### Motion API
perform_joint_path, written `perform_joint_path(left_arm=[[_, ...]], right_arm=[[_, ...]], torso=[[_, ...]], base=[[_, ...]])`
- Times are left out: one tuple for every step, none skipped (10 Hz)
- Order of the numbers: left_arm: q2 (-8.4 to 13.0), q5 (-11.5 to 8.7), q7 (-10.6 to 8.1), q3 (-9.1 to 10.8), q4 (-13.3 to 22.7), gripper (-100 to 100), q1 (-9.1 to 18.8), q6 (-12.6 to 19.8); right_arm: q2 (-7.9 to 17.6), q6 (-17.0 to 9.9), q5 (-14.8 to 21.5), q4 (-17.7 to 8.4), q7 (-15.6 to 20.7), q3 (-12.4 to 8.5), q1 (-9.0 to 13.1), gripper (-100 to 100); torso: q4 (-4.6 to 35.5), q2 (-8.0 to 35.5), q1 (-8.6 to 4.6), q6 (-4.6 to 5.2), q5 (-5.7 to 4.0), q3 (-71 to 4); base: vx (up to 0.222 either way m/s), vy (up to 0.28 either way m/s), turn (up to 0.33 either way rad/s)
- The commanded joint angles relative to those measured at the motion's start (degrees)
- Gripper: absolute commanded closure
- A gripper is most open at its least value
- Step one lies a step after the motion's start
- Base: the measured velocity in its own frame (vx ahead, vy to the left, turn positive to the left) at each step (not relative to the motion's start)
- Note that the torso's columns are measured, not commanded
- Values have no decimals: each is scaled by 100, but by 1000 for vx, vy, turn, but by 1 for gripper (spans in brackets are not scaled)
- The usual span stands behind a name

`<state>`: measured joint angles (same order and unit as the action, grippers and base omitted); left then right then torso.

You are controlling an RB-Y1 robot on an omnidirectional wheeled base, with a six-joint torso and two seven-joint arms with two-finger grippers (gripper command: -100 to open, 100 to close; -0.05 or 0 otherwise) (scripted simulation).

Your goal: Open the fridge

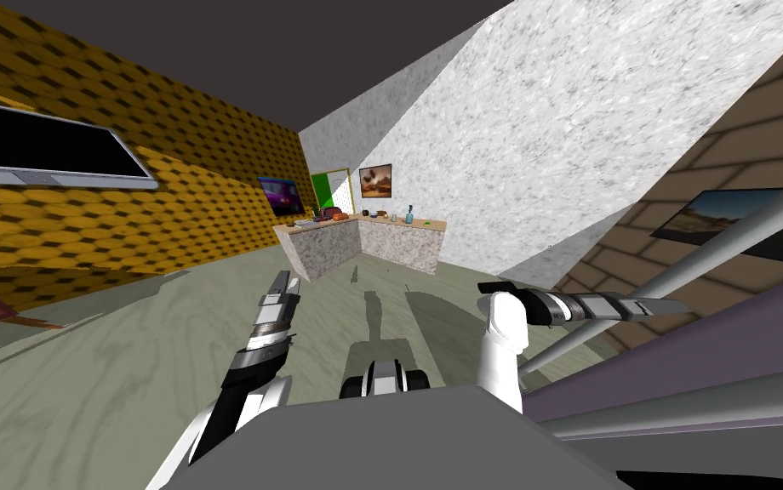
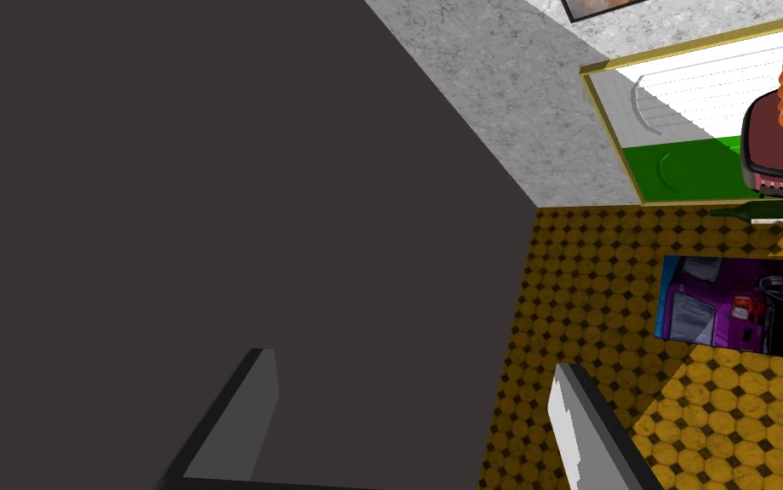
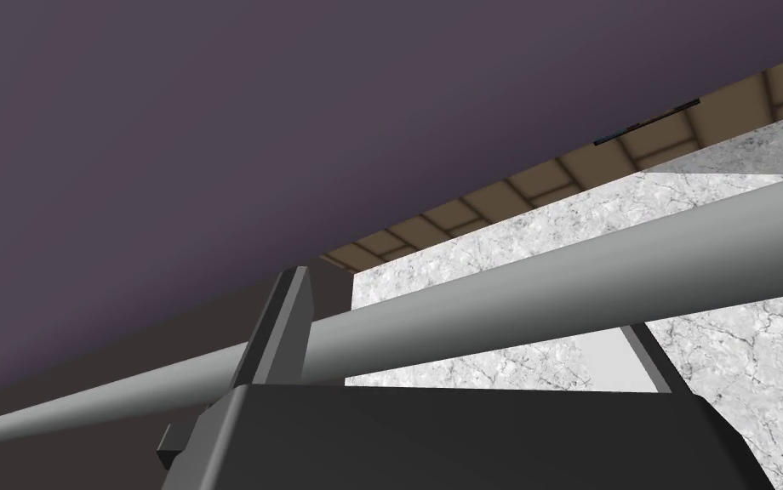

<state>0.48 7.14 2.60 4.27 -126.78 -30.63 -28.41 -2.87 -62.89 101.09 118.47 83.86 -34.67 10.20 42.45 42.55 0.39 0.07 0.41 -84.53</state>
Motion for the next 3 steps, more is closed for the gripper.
perform_joint_path(left_arm=[[0, 0, 0, 0, 0, 0, 0, 0], [0, 0, 0, 0, 0, 0, 0, 0], [0, 0, 0, 0, 0, 0, 0, 0]], right_arm=[[0, -9, -9, -12, -4, -1, -6, 0], [0, -16, -17, -22, -7, -2, -11, 0], [0, -22, -24, -30, -9, -4, -15, 0]], torso=[[-4, -11, -5, -2, -4, -7], [-7, -18, -8, -4, -8, -10], [-10, -22, -11, -6, -13, -10]], base=[[0, 0, 0], [0, 0, 0], [0, 0, 0]])
